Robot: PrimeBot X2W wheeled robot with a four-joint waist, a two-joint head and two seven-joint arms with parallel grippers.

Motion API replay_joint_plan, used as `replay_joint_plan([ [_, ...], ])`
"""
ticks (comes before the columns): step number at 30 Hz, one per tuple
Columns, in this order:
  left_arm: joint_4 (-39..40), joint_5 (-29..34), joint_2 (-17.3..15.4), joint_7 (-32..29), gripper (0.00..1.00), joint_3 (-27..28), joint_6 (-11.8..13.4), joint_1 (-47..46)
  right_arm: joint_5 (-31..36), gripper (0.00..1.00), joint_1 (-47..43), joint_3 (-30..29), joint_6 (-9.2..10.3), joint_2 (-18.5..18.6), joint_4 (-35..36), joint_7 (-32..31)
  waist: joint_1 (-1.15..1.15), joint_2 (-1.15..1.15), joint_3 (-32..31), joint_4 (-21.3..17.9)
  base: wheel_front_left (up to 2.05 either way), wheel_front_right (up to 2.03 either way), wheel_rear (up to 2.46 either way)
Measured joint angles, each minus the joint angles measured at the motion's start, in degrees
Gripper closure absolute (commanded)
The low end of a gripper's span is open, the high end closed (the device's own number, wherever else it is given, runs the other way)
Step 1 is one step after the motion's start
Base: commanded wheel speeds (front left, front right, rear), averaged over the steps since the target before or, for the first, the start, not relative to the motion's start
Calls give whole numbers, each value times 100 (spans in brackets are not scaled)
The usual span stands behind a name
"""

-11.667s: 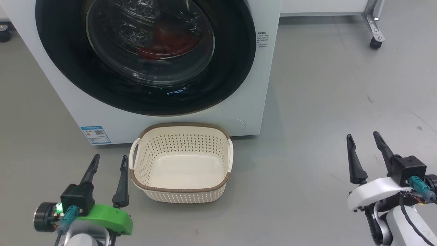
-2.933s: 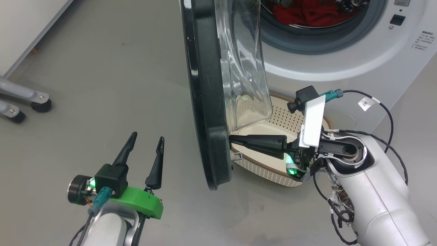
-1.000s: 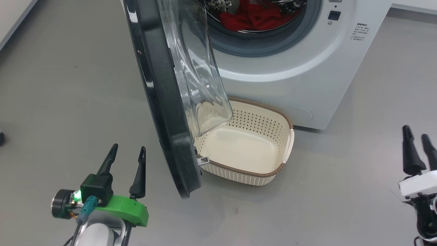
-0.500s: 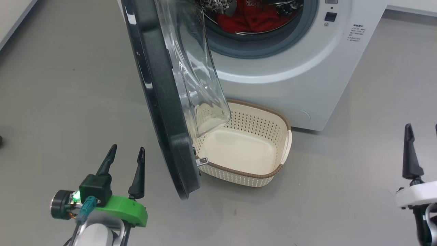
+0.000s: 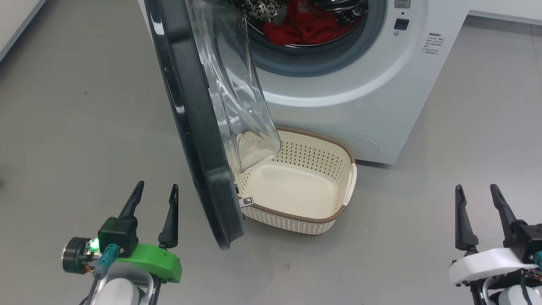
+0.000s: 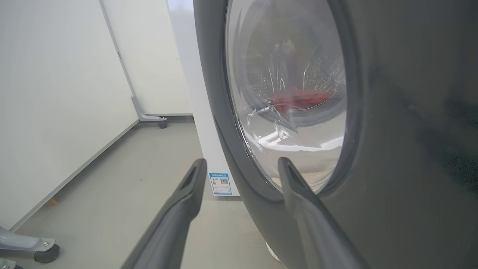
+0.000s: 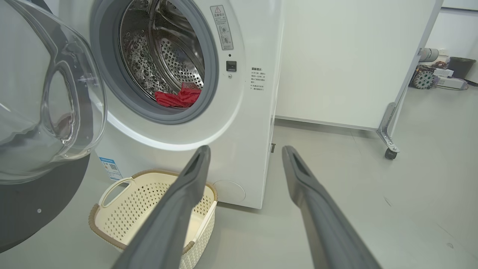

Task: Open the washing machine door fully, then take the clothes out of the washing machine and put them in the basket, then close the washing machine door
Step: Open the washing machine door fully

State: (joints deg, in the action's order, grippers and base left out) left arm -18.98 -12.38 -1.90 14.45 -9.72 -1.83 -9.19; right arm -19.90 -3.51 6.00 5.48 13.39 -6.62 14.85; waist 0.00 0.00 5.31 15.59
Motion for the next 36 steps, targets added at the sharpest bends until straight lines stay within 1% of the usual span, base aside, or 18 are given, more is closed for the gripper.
replay_joint_plan([
  [11, -56, 36, 0, -1, 0, 21, 0, 5, 105, 0, -66, 154, 30, -382, 116, 1, 0, 0, -21, -64, 0, 0, 0],
  [36, -94, 75, 0, 0, 0, 101, 10, 6, 294, 0, -239, 159, 29, -613, 193, 1, 0, 0, -91, -46, 0, 0, 0],
])
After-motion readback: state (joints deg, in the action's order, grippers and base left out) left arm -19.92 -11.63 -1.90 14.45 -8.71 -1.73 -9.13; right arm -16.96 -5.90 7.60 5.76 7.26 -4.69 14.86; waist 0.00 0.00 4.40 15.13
